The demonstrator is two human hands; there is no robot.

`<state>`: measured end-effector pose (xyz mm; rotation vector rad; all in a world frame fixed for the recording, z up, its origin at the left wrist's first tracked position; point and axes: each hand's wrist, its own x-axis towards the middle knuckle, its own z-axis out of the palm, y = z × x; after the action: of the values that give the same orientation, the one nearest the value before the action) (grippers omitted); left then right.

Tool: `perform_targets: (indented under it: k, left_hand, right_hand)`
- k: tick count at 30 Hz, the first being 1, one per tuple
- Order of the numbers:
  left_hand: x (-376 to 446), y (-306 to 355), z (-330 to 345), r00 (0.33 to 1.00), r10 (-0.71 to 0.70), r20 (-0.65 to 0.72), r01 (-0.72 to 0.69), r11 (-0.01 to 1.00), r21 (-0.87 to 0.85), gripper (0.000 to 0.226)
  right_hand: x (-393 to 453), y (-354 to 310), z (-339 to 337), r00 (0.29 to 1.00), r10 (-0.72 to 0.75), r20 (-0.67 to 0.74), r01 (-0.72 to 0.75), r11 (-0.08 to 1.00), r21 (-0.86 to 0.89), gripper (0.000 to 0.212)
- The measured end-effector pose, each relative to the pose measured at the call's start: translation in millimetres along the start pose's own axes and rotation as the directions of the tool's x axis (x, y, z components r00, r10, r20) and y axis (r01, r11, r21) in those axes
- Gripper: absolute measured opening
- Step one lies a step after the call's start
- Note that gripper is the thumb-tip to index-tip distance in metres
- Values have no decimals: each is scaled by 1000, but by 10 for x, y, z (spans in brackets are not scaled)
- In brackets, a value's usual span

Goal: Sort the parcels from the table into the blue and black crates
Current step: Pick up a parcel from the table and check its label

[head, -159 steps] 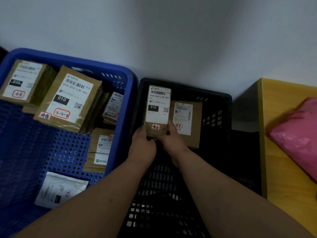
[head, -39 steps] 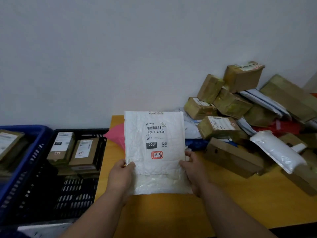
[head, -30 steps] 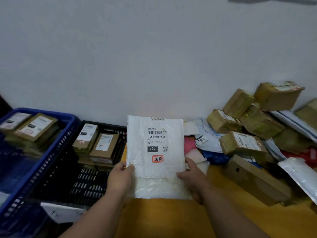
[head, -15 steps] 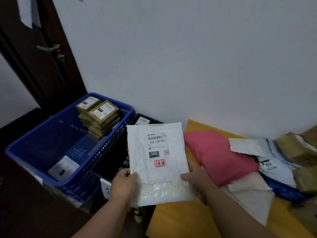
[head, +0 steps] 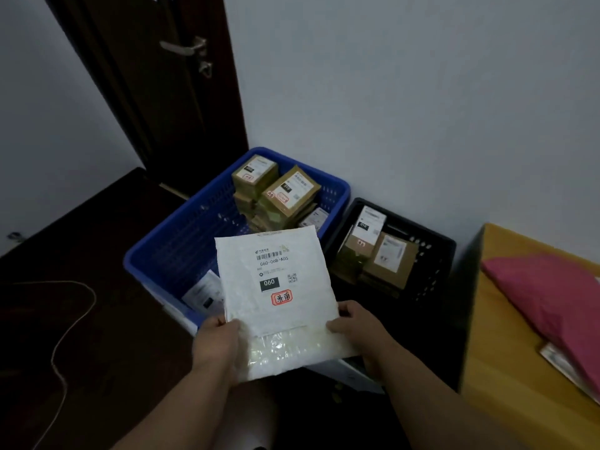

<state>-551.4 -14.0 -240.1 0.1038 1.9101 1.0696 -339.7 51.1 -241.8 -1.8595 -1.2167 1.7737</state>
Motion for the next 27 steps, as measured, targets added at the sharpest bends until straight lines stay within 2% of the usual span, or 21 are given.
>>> perform_targets:
  k: [2,5,9,15,22,27]
  left_hand:
    - [152,16,-62,999,-41,-8,41,999,-7,12]
    - [361,96,-113,998,-19,-57,22,998,51,12]
    - [704,342,-166,994,31,-109,-8,979,202,24]
    - [1307,814,-248,975,171,-139,-83,870,487,31]
    - [1951,1109,-136,975,217,-43,-129,714,688,18]
    - [2500,1207,-37,970,237,61,-200,623,756,28]
  right_hand:
    - [165,-86,124,1000,27,6,-27,998,-54,37]
    - [398,-249,269,999,35,33,-31,993,-114,32]
    - [789,-435,490,996,46,81,-31,984,-178,24]
    - [1357,-696,899,977,110,181,-65,969,-237,32]
    - [1850,-840,1239,956,186,226,-110,944,-310,57]
    - [2189,-862,1501,940,227,256,-135,934,-332,65]
